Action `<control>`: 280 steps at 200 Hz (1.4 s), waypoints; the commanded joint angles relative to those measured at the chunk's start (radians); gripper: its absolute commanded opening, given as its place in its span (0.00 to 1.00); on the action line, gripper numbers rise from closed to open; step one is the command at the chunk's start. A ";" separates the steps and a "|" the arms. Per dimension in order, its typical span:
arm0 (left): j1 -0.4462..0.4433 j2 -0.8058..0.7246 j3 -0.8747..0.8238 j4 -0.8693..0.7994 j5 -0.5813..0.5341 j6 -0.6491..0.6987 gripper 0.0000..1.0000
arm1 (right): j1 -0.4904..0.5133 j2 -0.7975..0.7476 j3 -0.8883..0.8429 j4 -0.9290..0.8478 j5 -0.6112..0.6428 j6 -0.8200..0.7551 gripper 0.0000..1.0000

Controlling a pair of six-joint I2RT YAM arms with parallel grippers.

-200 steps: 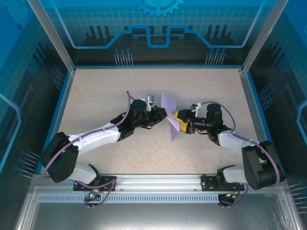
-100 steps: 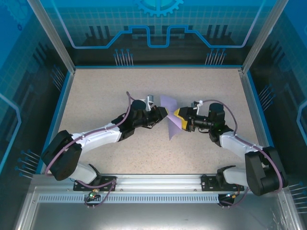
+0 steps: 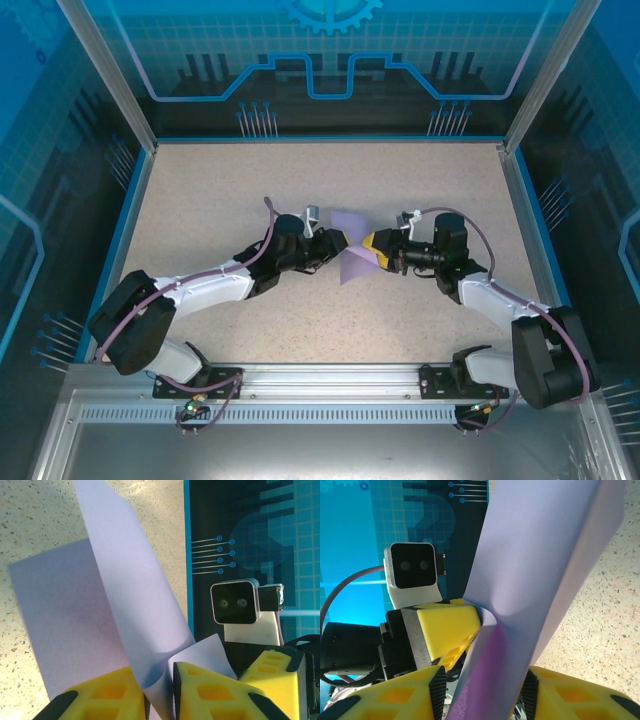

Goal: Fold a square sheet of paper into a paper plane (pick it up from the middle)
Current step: Turn over the paper at the center of the table.

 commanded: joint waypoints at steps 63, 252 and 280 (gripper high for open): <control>0.017 0.012 -0.014 0.014 0.020 0.028 0.26 | -0.018 -0.008 0.037 -0.141 -0.020 -0.116 0.31; 0.066 -0.073 0.042 -0.262 0.028 0.170 0.71 | -0.022 -0.024 0.242 -0.855 0.227 -0.635 0.04; 0.076 -0.087 0.074 -0.349 0.039 0.219 0.77 | -0.011 -0.025 0.282 -0.934 0.299 -0.692 0.03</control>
